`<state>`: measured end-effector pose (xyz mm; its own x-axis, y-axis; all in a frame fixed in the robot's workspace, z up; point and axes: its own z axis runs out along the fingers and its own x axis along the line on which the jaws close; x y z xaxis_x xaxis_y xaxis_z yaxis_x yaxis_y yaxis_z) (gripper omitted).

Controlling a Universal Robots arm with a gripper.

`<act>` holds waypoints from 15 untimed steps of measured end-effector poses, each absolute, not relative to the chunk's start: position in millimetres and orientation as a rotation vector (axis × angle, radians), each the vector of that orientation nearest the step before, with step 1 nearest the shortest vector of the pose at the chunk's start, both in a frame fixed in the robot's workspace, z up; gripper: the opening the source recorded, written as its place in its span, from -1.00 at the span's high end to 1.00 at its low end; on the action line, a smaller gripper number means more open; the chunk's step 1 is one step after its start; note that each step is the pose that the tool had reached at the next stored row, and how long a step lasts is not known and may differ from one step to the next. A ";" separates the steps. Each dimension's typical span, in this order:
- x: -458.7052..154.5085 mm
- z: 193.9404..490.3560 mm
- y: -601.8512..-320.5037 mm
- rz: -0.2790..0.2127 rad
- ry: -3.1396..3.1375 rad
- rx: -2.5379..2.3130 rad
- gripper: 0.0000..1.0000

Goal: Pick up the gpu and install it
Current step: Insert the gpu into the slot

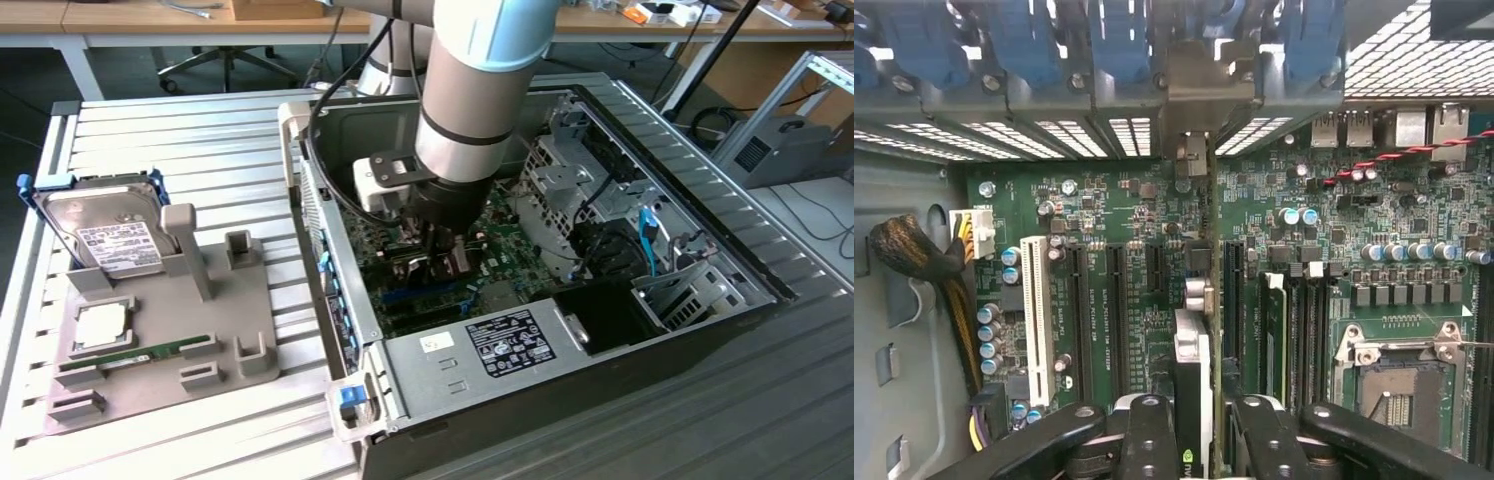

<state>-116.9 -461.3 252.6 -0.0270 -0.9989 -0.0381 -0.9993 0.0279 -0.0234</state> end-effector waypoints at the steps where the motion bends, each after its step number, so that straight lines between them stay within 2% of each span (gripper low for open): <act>1: -117.0 252.1 -461.4 0.015 2.222 -2.158 0.46; 15: -119.3 247.2 -461.4 0.015 2.234 -2.147 0.46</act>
<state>-119.3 -461.4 247.2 -0.0392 -0.9985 -0.0379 -0.9989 0.0401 -0.0232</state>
